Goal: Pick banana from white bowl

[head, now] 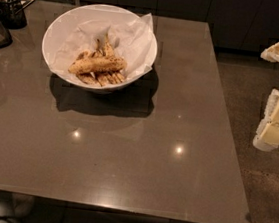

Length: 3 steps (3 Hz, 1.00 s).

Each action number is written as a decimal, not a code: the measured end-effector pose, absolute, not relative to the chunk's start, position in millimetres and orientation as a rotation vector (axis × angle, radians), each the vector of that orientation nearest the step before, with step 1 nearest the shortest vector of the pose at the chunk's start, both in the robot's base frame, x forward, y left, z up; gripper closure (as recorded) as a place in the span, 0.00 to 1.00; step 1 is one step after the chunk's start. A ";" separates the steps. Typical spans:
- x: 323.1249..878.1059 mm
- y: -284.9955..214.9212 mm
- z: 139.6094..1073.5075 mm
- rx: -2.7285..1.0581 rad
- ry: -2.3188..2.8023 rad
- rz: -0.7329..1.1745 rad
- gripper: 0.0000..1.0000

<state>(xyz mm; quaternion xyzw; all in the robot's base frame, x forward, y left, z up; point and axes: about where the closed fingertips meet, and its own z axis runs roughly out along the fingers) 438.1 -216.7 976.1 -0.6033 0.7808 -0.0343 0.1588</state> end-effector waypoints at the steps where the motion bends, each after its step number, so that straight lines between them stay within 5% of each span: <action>1: 438.1 -216.7 976.1 -1.725 2.232 -0.098 0.00; 3: 453.5 -200.7 976.4 -1.834 2.189 -0.116 0.00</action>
Offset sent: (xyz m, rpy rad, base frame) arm 0.0087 0.0088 -0.0010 -0.0140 0.0225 0.0354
